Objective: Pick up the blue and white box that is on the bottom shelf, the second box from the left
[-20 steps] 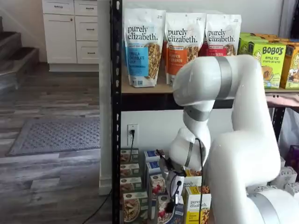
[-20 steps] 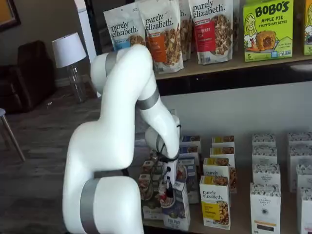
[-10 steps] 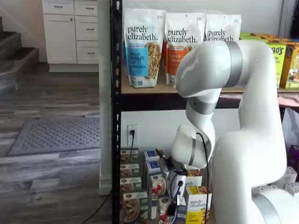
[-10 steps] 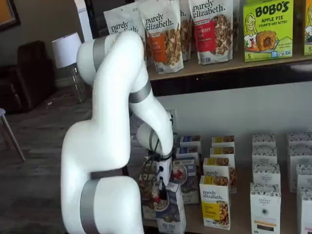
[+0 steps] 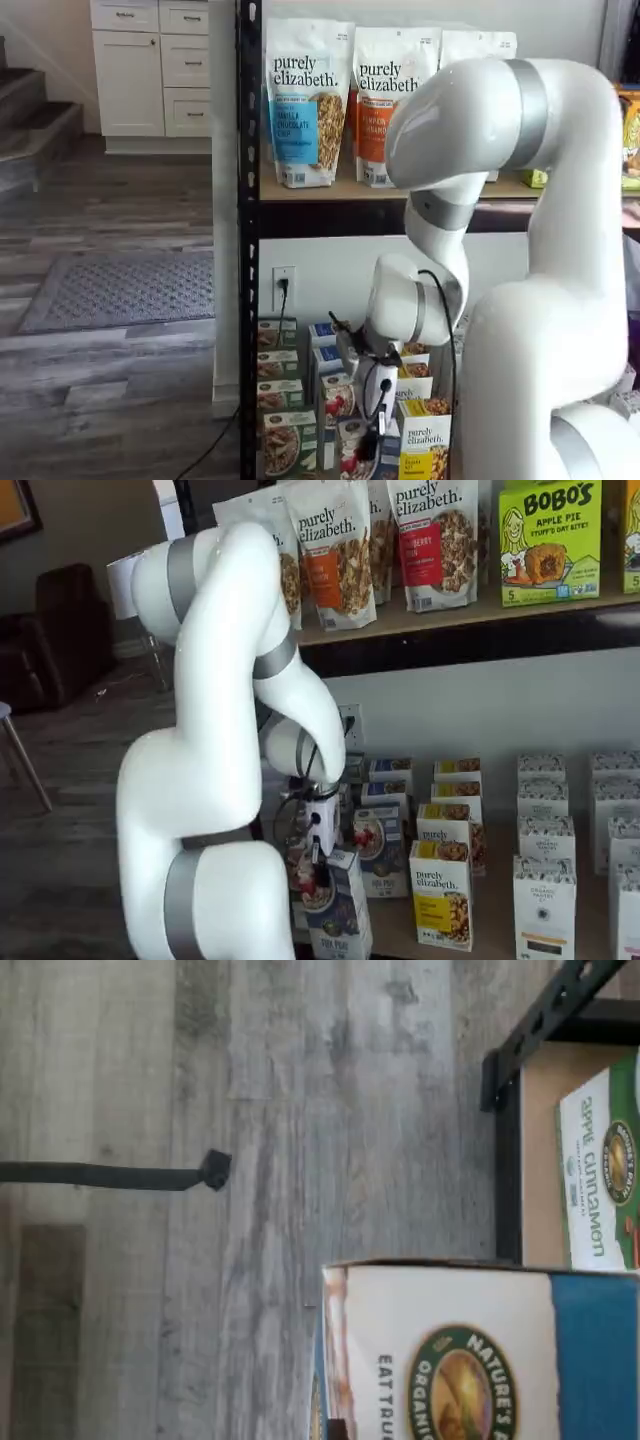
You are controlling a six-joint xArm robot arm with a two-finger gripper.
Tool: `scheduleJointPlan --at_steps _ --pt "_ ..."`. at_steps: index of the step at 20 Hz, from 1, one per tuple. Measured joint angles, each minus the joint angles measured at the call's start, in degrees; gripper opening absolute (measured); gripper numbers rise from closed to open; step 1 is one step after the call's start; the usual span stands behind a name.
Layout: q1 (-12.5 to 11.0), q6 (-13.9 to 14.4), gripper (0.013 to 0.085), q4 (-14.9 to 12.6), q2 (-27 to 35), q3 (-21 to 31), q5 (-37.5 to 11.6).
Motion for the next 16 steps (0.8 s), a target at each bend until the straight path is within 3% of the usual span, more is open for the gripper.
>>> scheduleJointPlan --at_steps 16 --pt "2.02 10.24 0.0490 -7.75 -20.74 10.72 9.69"
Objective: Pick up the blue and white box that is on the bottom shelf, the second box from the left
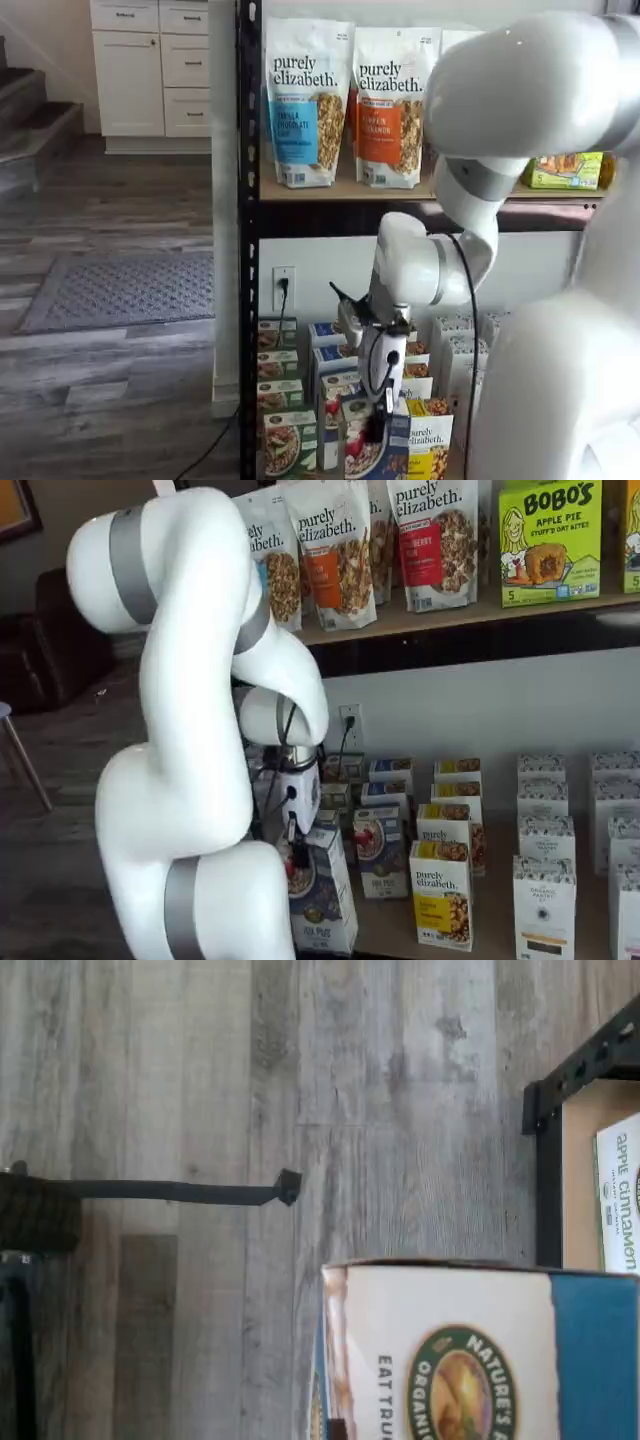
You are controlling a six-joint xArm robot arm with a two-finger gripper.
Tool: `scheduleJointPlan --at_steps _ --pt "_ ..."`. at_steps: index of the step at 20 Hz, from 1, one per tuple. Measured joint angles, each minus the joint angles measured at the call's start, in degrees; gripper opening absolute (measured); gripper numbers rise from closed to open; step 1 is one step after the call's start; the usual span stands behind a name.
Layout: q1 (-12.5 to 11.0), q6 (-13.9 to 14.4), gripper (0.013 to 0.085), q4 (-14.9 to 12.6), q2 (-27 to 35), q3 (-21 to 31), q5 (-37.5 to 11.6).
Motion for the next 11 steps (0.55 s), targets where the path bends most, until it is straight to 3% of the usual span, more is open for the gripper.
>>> scheduleJointPlan --at_steps 11 --pt "-0.39 2.64 0.0490 -2.13 -14.94 4.34 10.90"
